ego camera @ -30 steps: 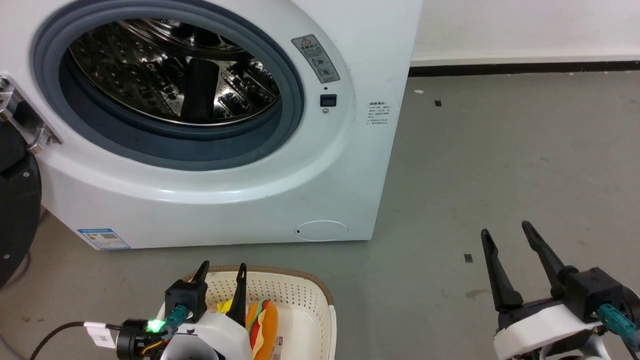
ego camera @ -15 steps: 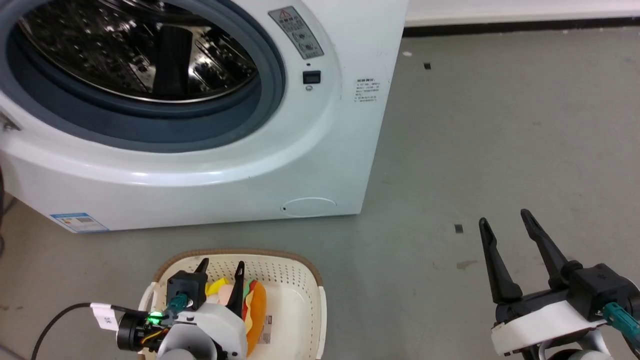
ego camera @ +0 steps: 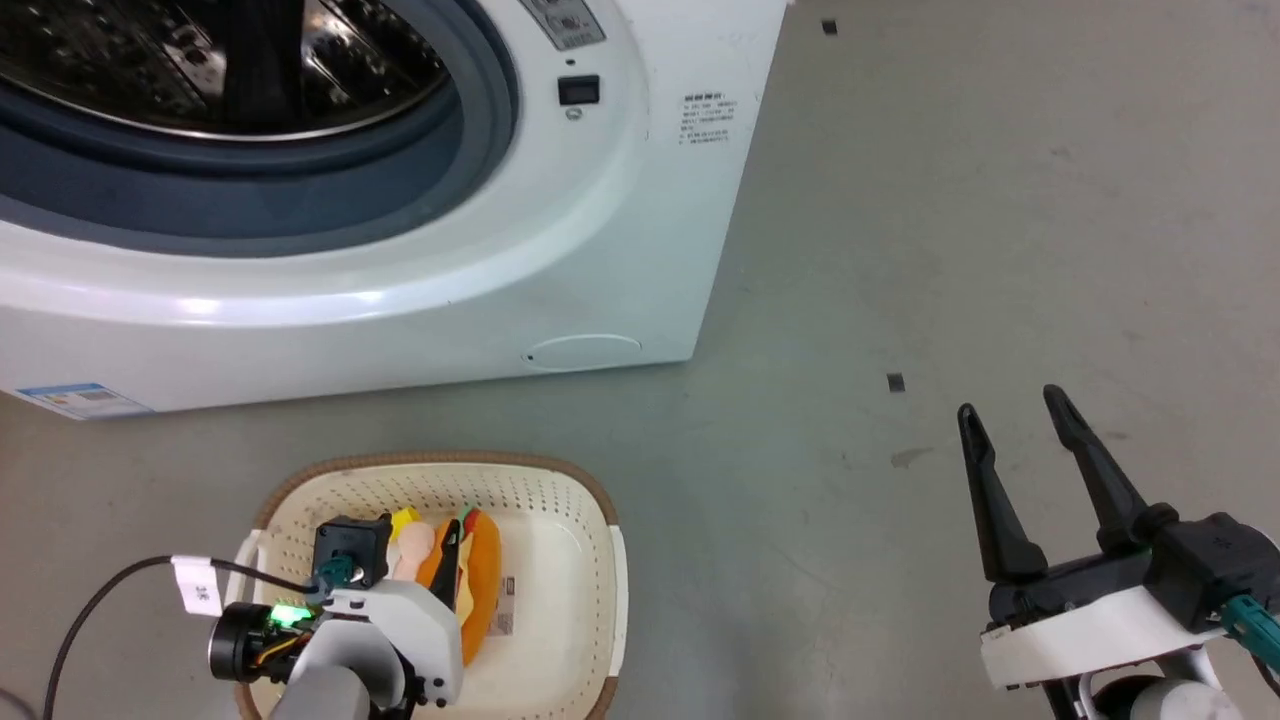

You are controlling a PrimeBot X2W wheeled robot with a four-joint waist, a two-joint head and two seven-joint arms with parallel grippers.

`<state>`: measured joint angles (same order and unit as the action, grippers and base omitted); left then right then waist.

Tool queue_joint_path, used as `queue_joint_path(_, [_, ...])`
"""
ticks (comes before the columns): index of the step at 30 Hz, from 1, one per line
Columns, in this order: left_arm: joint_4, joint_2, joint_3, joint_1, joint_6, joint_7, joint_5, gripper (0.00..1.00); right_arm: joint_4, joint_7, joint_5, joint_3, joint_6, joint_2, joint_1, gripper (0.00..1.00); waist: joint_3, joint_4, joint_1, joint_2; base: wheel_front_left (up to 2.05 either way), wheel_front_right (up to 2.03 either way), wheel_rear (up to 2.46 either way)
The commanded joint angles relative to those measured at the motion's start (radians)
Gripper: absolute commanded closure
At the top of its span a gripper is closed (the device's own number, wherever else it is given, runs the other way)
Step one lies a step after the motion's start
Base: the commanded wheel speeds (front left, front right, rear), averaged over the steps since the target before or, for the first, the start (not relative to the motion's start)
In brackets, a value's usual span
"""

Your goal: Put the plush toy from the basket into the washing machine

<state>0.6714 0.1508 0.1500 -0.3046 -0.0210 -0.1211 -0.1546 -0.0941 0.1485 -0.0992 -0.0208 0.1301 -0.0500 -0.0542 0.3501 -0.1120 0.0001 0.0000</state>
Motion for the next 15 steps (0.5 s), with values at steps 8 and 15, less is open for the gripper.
queue_joint_path(8, [0.123, 0.034, 0.022, -0.096, -0.013, -0.010, -0.028, 0.00, -0.029, 0.024, -0.028, 0.001, 0.000, 0.000, -0.040, 0.00, 0.102, -0.024, -0.0001, 0.0000, 0.00, 0.00, 0.00])
queue_joint_path(15, [0.216, 0.063, 0.041, -0.174, -0.020, -0.001, -0.047, 0.00, -0.043, 0.039, -0.052, 0.005, 0.000, 0.000, -0.061, 0.00, 0.186, -0.039, -0.0001, 0.0000, 0.00, 0.00, 0.00])
